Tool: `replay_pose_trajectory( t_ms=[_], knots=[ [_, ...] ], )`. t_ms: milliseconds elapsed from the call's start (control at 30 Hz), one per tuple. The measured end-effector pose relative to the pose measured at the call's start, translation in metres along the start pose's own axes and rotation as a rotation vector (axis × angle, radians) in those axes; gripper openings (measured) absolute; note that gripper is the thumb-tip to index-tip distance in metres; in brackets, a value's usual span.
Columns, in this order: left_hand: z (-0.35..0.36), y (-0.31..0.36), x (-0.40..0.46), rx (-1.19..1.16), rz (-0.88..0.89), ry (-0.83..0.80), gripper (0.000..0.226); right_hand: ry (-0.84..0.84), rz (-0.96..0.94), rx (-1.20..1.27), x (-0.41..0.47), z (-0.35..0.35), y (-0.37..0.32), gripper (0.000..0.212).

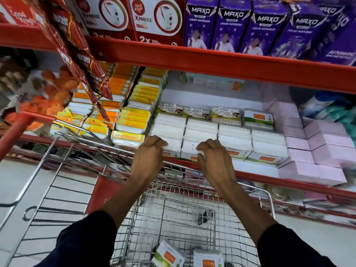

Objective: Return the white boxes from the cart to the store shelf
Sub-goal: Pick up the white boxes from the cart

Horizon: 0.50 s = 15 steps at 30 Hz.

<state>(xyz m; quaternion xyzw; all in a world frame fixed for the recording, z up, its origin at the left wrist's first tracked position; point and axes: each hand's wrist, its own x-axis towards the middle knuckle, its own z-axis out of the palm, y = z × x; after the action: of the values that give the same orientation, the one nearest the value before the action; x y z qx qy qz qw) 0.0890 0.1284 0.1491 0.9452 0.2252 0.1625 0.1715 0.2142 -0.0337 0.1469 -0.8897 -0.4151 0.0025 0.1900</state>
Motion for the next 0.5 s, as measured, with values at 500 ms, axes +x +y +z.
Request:
replay_pose_trajectory(
  t_ms=[500],
  knots=[
    [0.067, 0.002, -0.134, -0.026, 0.034, -0.244, 0.032, -0.176, -0.012, 0.018, -0.127, 0.048, 0.04, 0.028]
  ],
)
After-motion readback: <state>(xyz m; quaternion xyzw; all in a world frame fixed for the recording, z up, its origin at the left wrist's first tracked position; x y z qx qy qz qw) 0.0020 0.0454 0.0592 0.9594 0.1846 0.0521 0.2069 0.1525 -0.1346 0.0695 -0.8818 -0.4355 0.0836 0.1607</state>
